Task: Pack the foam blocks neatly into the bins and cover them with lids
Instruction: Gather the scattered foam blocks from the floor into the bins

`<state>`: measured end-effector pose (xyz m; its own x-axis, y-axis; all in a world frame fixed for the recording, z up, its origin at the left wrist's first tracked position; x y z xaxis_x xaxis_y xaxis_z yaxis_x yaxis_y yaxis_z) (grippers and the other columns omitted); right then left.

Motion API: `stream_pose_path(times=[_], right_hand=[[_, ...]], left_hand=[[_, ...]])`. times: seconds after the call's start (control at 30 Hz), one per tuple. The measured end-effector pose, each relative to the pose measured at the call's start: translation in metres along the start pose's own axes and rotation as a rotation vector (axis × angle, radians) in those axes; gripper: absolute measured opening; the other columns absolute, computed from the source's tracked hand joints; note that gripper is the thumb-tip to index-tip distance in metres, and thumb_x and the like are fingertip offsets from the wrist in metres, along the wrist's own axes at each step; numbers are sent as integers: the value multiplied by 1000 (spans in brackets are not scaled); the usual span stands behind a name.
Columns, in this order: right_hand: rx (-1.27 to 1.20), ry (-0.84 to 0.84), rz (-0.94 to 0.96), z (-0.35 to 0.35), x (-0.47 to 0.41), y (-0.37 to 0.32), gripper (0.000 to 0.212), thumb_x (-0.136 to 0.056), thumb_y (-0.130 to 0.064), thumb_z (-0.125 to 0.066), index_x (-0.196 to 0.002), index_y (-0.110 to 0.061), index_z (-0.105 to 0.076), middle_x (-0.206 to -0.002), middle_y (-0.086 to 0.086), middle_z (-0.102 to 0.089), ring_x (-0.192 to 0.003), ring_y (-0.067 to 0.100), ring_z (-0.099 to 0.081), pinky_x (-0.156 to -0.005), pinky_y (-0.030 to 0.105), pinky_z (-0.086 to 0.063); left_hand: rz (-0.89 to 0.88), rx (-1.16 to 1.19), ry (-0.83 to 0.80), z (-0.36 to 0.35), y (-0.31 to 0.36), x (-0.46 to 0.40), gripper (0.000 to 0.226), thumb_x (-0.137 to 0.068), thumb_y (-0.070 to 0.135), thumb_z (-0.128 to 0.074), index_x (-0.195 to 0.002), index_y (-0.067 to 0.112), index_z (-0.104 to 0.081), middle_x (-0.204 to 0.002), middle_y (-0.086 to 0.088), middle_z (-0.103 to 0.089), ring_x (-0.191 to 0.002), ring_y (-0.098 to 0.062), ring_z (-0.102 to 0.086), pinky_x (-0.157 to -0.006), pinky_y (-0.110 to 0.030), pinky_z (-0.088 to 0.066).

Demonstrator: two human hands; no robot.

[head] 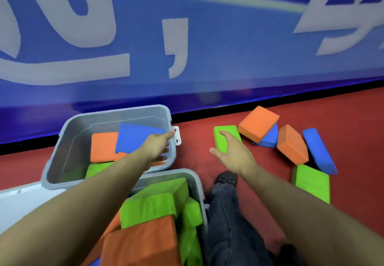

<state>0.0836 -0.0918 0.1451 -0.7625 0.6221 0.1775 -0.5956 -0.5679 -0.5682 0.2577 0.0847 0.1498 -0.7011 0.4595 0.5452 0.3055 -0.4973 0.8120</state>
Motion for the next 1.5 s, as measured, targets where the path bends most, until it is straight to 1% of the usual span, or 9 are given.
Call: stream_pose_path(times=[0.2,0.47,0.57,0.67,0.77,0.9,1.17,1.3,1.5], right_hand=[[-62,82,-222,62,21,124,75,-91,-49,-69,-152,-19,-39,-152,5,-50,-138,23,-48,-113,35,-38],[-212,129,-508,64,-7,295,85,-87,-53,-72,-153,-15,-35,-152,10,-48,-138,27,-48,-111,38,-40],[-492,223,-663,49,-49,344,85,-84,-50,-77,-149,-9,-41,-146,10,-54,-136,28,-50,-107,34,-39],[-1003,309,-859,21,-104,381,84,-70,-65,-80,-133,-13,-61,-129,3,-66,-121,30,-63,-94,37,-48],[-1317,298,-973,-7,-155,408,93,-75,-75,-69,-148,-23,-43,-141,4,-53,-121,33,-59,-96,44,-47],[-1446,377,-985,-21,-201,440,103,-74,-86,-57,-154,-24,-35,-150,13,-44,-113,32,-58,-97,50,-52],[-1582,567,-926,-48,-228,466,80,-75,-76,-69,-129,-19,-54,-127,6,-64,-93,22,-71,-67,31,-59],[-1578,758,-925,-62,-218,459,89,-70,-60,-85,-131,-9,-43,-125,5,-61,-100,20,-70,-84,33,-62],[-1535,715,-818,-61,-178,424,101,-60,-61,-89,-134,-9,-43,-125,2,-66,-100,17,-73,-81,32,-62]], left_hand=[[-161,-148,-141,-147,28,-22,32,-96,49,-60,-102,18,-60,-100,-7,-56,-88,-22,-56,-66,-31,-51],[-45,-250,-111,-283,-20,-127,88,-88,59,-64,-153,10,-32,-139,-9,-53,-109,-28,-62,-86,-44,-59],[45,-214,-40,-309,-47,-187,89,-87,59,-66,-152,8,-32,-143,-10,-50,-116,-30,-58,-87,-43,-59],[129,-219,11,-330,-73,-237,58,-91,52,-67,-120,4,-54,-115,-10,-55,-80,-20,-55,-81,-38,-50],[175,-253,127,-339,-105,-283,76,-87,57,-69,-131,-2,-47,-102,-10,-52,-72,-20,-48,-89,-41,-51],[209,-210,154,-347,-134,-321,79,-82,63,-71,-126,1,-51,-85,-6,-54,-68,-20,-48,-81,-38,-46],[214,-34,227,-362,-162,-344,88,-68,54,-87,-131,2,-56,-121,-10,-67,-106,-28,-68,-96,-46,-55],[219,-75,282,-372,-154,-333,113,-55,66,-87,-136,3,-41,-131,-13,-60,-116,-32,-62,-101,-49,-51],[263,-57,359,-377,-127,-291,135,-26,78,-79,-131,6,-31,-131,-22,-55,-116,-41,-59,-99,-52,-51]])
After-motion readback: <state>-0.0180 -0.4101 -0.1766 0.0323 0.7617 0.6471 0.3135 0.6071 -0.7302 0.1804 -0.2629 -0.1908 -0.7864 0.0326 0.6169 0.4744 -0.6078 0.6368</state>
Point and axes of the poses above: each hand's wrist, its own x-axis away from the middle knuckle, its own z-axis out of the back of the hand, y = z × x, the point moved 1 cm from there along -x, towards the middle knuckle
